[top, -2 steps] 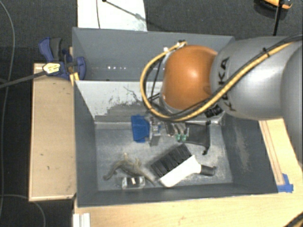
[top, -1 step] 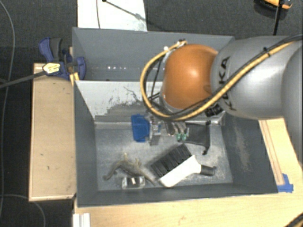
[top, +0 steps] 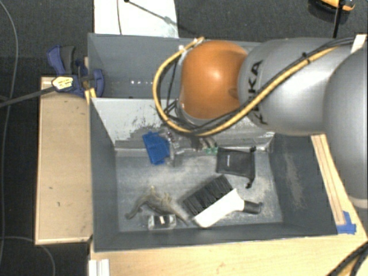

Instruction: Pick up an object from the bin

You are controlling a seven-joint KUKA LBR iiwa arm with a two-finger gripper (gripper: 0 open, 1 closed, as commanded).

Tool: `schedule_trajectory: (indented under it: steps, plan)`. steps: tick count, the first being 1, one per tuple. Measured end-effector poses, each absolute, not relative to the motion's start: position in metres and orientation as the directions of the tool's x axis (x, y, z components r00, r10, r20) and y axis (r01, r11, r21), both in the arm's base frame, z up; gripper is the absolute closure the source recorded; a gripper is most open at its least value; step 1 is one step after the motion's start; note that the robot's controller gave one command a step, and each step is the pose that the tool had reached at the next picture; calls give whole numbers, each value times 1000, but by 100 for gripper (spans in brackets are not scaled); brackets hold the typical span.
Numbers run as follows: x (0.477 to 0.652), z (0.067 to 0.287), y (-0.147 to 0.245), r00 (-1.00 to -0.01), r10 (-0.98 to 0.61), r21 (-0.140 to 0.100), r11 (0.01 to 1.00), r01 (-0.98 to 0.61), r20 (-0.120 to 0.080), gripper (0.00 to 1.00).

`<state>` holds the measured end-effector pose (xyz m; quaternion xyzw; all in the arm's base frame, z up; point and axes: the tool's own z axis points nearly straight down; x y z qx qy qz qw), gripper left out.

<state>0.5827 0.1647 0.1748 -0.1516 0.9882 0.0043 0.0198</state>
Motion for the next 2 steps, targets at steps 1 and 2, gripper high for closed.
schedule_trajectory:
  steps: [1,2]
  plan:
    - [583,175,165,-954,-298,3,954,-299,-40,100]
    - [578,354,170,-932,-360,-1,933,-360,-53,100]
